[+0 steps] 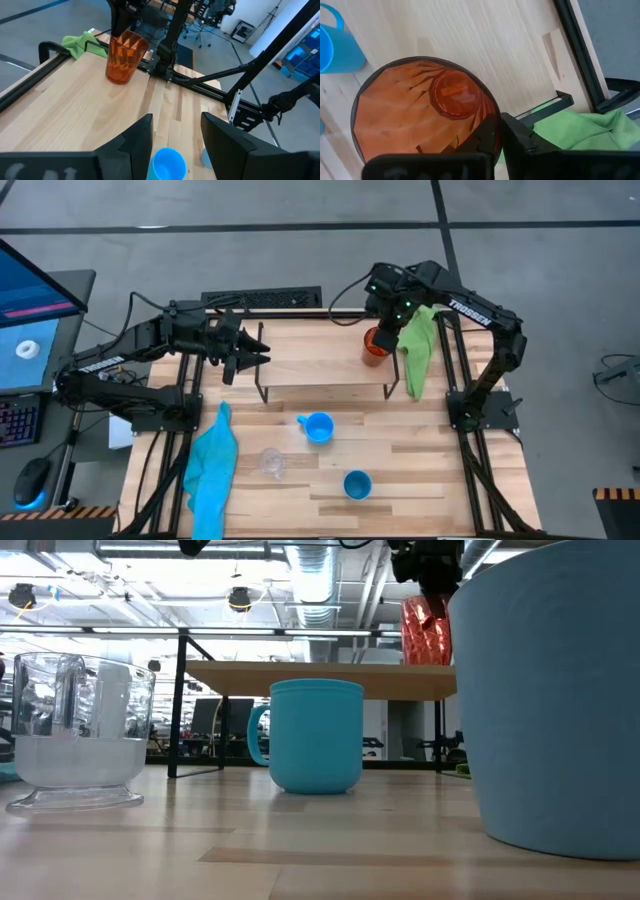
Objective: Stack small to large cups/mugs on shelf
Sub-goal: Put the orange cup on the shelf
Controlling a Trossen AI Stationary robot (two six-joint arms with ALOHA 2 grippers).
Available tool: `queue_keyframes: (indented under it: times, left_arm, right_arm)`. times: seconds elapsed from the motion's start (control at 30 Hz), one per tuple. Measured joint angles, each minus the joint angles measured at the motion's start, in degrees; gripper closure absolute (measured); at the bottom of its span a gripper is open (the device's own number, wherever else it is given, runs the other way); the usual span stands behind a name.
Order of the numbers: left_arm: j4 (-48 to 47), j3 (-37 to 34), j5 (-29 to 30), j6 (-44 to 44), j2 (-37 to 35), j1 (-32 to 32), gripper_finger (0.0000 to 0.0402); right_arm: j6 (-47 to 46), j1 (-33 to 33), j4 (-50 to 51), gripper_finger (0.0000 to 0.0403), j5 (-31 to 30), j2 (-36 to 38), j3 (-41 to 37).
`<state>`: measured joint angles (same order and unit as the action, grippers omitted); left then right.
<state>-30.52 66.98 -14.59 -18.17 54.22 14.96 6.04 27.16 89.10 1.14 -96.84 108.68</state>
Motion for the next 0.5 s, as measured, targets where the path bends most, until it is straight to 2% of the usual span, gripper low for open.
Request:
queue_keyframes:
  times: [0.5]
  left_arm:
    - [0.0, 0.0, 0.0, 0.0, 0.0, 0.0, 0.0244]
  right_arm:
    - [-0.4, 1.1, -1.1, 0.0351, -1.3, 0.0, 0.0]
